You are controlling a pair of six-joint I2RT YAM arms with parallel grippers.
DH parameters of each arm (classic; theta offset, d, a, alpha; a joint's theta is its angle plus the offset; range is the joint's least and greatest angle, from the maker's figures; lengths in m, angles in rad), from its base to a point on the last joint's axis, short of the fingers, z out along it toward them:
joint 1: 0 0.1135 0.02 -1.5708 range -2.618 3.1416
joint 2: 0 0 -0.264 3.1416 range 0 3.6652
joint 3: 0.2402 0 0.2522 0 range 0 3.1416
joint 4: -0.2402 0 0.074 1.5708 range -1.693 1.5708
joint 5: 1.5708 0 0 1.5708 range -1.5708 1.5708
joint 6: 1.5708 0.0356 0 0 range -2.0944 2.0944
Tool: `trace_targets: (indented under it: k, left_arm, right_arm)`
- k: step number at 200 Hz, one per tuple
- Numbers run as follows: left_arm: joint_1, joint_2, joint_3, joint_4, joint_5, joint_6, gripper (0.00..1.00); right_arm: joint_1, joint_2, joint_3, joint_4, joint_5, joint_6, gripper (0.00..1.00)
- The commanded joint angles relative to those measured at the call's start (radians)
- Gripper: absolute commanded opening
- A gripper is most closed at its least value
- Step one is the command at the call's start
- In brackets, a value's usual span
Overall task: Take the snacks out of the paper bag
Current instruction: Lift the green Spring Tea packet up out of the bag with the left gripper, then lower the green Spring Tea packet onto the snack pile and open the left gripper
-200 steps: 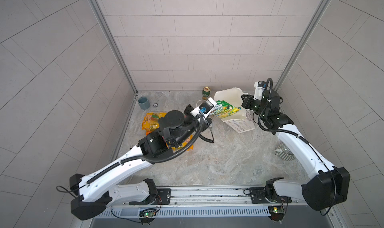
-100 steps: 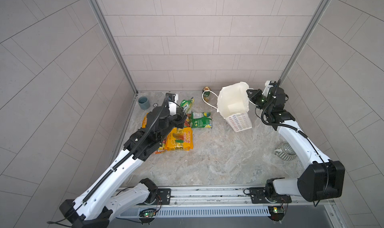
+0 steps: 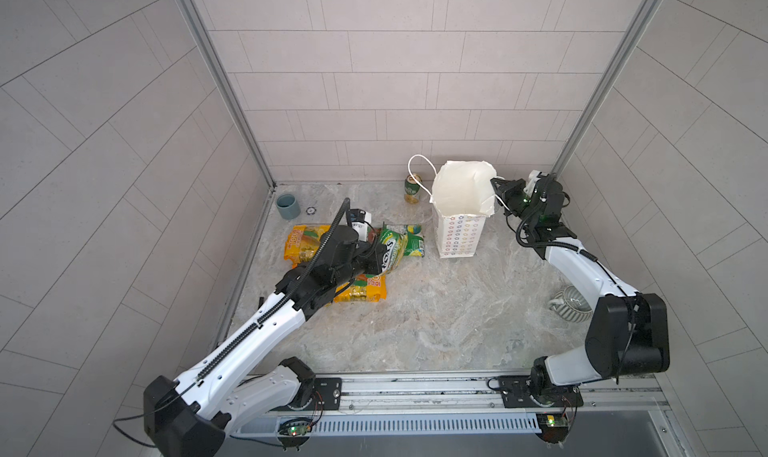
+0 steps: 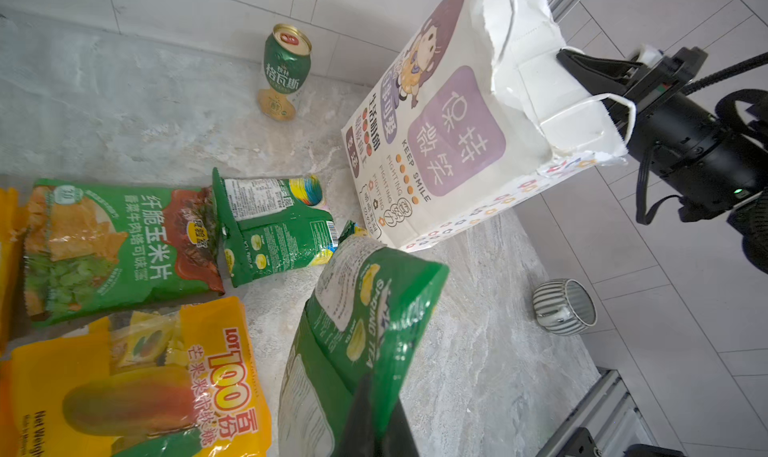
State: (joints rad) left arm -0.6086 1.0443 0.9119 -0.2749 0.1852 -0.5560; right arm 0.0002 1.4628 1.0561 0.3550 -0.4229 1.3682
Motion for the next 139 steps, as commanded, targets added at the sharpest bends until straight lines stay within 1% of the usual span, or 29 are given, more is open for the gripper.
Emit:
trace_targets:
  k: [1,27,38,74,85,97,109,139]
  left_arm:
    - [0.006,0.056,-0.035,0.179,0.088,-0.1,0.0]
    - [-0.001,0.123,-0.083,0.305,0.123,-0.214,0.0]
    - [-0.013,0.15,-0.085,0.344,0.132,-0.233,0.0]
    - [-0.055,0.232,-0.055,0.377,0.138,-0.251,0.0]
    - [-0.058,0.262,-0.061,0.407,0.151,-0.291,0.0]
    - [-0.061,0.295,-0.082,0.484,0.174,-0.341,0.0]
    - [-0.065,0.323,-0.103,0.545,0.171,-0.38,0.0]
    - [-0.066,0.372,-0.132,0.528,0.126,-0.4,0.0]
  right_arm:
    - [-0.012,-0.013,-0.002,0.081,-0.017,0.063,0.0]
    - [-0.024,-0.005,-0.015,0.082,-0.037,0.075,0.0]
    - [-0.03,-0.006,-0.024,0.085,-0.041,0.075,0.0]
    - [-0.043,0.006,-0.036,0.101,-0.046,0.083,0.0]
    - [-0.043,0.014,-0.034,0.108,-0.057,0.099,0.0]
    - [-0.043,0.021,-0.034,0.118,-0.058,0.108,0.0]
    - [-0.045,0.024,-0.035,0.12,-0.058,0.108,0.0]
    - [-0.045,0.026,-0.036,0.11,-0.057,0.103,0.0]
